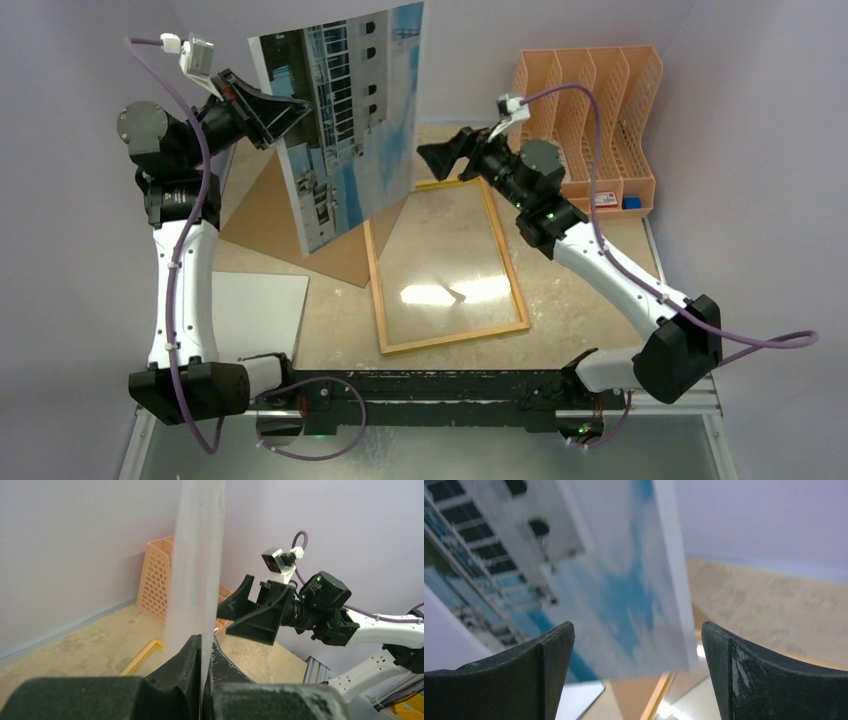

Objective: Put the photo into the frame
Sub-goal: Pick up the photo at the center of the board, then turn over the photo from the photo frame.

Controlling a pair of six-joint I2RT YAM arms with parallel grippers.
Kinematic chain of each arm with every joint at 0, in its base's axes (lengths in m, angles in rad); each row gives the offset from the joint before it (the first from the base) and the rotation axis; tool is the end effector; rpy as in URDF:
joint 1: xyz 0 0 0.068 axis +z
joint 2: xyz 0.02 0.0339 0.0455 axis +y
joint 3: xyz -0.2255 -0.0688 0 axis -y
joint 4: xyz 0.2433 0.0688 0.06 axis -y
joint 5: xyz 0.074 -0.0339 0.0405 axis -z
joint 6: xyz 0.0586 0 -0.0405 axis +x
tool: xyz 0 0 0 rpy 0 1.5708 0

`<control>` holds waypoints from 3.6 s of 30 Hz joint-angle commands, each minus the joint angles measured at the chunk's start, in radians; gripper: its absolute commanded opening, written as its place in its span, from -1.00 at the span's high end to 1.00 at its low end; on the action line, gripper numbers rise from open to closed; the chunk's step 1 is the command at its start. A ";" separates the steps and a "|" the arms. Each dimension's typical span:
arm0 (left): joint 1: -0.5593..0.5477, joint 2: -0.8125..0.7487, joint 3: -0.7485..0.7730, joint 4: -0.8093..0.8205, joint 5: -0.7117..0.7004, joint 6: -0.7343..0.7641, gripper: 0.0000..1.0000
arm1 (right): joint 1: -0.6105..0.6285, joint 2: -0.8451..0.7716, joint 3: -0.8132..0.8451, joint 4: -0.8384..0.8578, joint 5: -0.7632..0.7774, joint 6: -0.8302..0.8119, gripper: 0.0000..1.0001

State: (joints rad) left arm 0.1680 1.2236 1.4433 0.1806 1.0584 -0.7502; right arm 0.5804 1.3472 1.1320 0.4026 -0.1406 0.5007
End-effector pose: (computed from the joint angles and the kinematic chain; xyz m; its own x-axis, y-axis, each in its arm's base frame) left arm 0.2671 -0.0065 0.4772 -0.2026 -0.3734 -0.9053 0.7809 0.4962 -0.3794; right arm 0.2884 0.1989 0.3646 -0.1792 0.4508 -0.8744 -0.6521 0.6111 0.4487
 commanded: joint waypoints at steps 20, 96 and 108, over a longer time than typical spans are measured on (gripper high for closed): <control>-0.024 -0.035 0.072 0.449 0.062 -0.519 1.00 | -0.221 0.050 0.098 0.462 -0.603 0.085 -0.97; -0.137 0.051 -0.565 -0.357 -0.561 0.099 -0.70 | 0.012 0.119 0.600 -1.304 0.226 -0.169 1.00; -0.137 0.087 -0.582 -0.359 -0.576 0.096 -0.61 | 0.013 0.181 0.637 -1.395 0.415 -0.122 1.00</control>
State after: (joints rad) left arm 0.0341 1.2980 0.8654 -0.2169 0.4854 -0.6529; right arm 0.5945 1.5124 1.7241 -0.9295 0.1547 0.3542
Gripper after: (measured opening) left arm 0.814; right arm 0.004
